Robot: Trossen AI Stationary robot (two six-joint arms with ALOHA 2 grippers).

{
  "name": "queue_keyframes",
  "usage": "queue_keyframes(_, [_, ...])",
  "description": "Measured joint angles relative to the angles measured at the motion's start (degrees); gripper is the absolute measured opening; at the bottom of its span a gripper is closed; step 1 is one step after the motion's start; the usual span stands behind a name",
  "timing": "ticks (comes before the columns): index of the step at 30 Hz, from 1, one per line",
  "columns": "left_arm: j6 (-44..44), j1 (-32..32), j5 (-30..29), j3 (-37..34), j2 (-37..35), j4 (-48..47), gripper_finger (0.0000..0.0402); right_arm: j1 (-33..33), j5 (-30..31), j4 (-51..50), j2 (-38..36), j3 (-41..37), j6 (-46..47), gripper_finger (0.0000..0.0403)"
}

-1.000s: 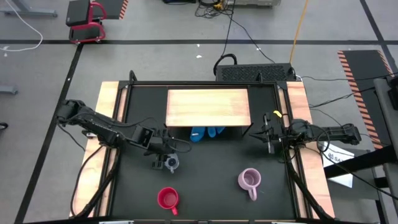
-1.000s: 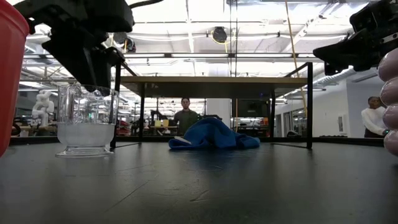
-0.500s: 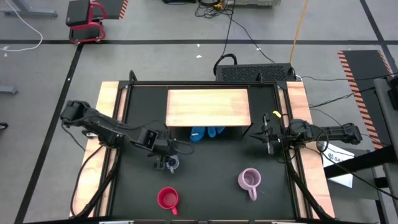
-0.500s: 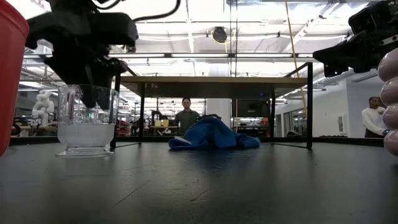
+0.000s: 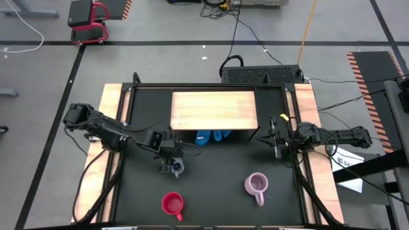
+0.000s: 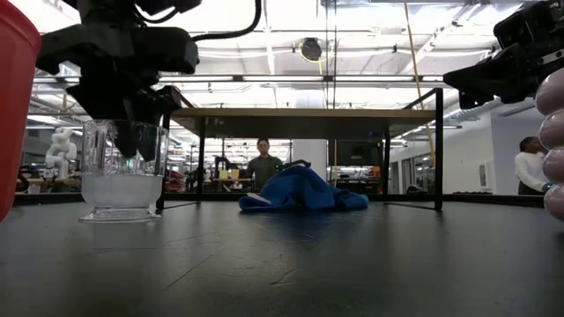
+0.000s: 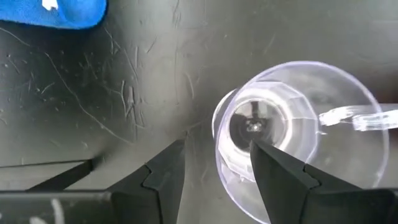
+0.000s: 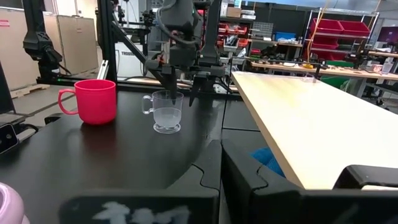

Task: Stack small to large cups/mugs on shelf
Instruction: Put the transparent mug on the shelf

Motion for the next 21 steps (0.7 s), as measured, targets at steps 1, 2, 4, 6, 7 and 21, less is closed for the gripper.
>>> queue_keyframes(1, [0.0,0.0,0.1,0.0,-0.3,0.2,0.0184,0.0,0.0,0.0,0.0,0.0,0.0,0.0])
queue_keyframes(2, [-0.1,0.0,0.1,0.0,-0.3,0.4,0.0184,0.0,0.0,0.0,0.0,0.0,0.0,0.0])
queue_keyframes(4, [-0.1,0.0,0.1,0.0,-0.2,0.3,0.0184,0.0,0.0,0.0,0.0,0.0,0.0,0.0])
queue_keyframes(6, [0.0,0.0,0.2,0.0,-0.2,0.4,0.0184,0.0,0.0,0.0,0.0,0.0,0.0,0.0])
queue_keyframes(7, [0.0,0.0,0.2,0.0,-0.2,0.5,0.0184,0.0,0.0,0.0,0.0,0.0,0.0,0.0])
queue_keyframes(21, [1.6,0.1,0.7,0.1,-3.5,4.0,0.0184,0.0,0.0,0.1,0.0,0.0,0.0,0.0])
